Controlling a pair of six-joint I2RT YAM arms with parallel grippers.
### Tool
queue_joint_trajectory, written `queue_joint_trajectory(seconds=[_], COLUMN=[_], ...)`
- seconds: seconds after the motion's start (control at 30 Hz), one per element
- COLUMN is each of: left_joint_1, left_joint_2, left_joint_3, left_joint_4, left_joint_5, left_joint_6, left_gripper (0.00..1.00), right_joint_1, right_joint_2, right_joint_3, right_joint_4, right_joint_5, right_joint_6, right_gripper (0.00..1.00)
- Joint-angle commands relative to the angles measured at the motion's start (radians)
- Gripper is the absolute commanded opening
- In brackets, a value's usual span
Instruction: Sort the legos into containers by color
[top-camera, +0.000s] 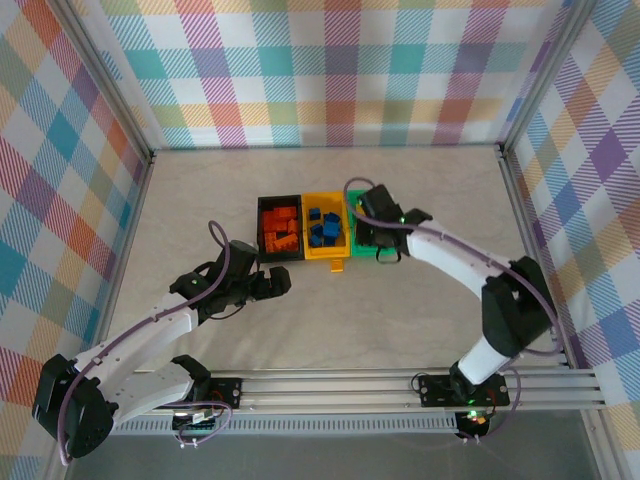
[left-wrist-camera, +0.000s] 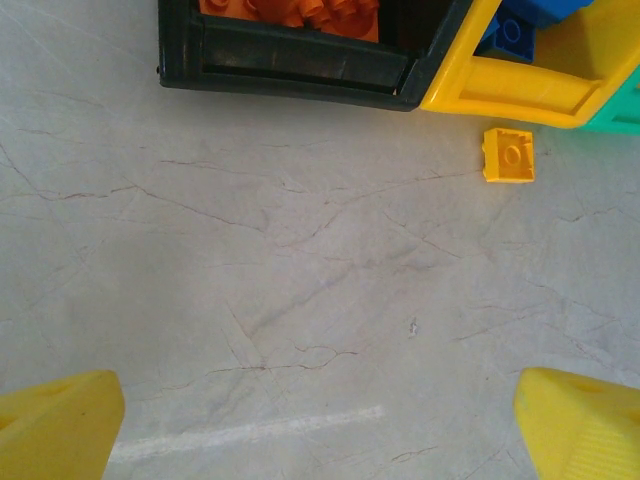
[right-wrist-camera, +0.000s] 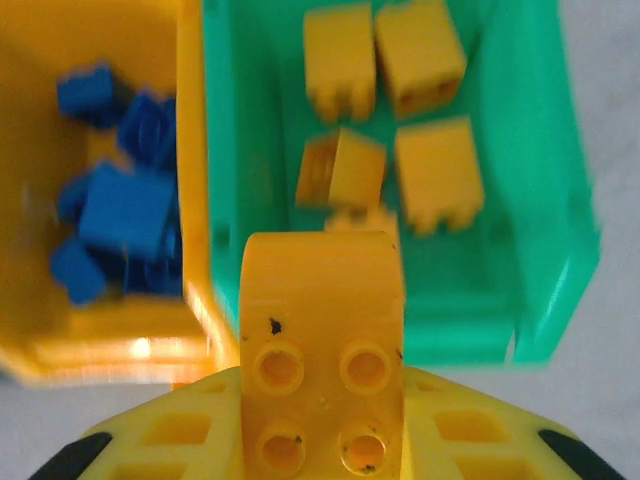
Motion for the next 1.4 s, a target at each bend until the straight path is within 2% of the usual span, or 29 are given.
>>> queue_joint_trajectory(seconds=[0.0, 0.07, 0.13, 0.2, 0.43, 0.6, 0.77, 0.9, 1.0, 1.17, 1.37], left_joint_1=[0.011, 0.01, 0.01, 0.01, 0.013, 0.018, 0.024, 0.027, 0.029, 0.032, 0.035], left_joint_2=[-0.016, -0.027, -0.036, -0.047, -0.049, -0.041, -0.041, -0.052, -0.058, -0.057, -0.06], left_joint_3=[-0.009, -0.01, -0.011, -0.012, -0.014, -0.016, -0.012, -0.007, -0.007, -0.002, 0.001], left_joint_4=[-0.008, -0.016, -0.026, -0.031, -0.019, -0.01, -0.028, -0.041, -0.048, -0.054, -0.058], left_joint_5=[0.007, 0.005, 0.002, -0.002, -0.011, -0.009, -0.007, -0.01, -0.011, -0.011, -0.01], left_joint_6=[-0.005, -0.006, -0.007, -0.006, 0.001, 0.006, 0.011, 0.013, 0.013, 0.012, 0.014], left_gripper=[1.0, 1.0, 1.0, 1.0, 1.0, 1.0, 1.0, 1.0, 1.0, 1.0, 1.0], right_joint_1=[-0.048, -0.059, -0.058, -0.054, 0.073, 0.205, 0.236, 0.238, 0.238, 0.238, 0.24], right_joint_2=[0.124, 0.173, 0.166, 0.127, -0.048, -0.015, 0.126, 0.212, 0.26, 0.317, 0.345], right_joint_3=[0.096, 0.16, 0.172, 0.145, -0.082, -0.199, -0.166, -0.097, -0.056, -0.012, 0.011], right_joint_4=[-0.023, -0.041, -0.019, 0.008, 0.061, 0.13, 0.17, 0.168, 0.156, 0.142, 0.093], right_joint_5=[-0.046, -0.044, -0.052, -0.069, -0.038, -0.025, -0.01, 0.054, 0.096, 0.094, 0.098], right_joint_6=[-0.051, -0.059, -0.069, -0.073, -0.068, -0.039, -0.021, -0.04, -0.043, -0.043, -0.027], right_gripper=[0.36, 0.5, 0.69, 0.78, 0.9, 0.94, 0.94, 0.91, 0.83, 0.63, 0.48])
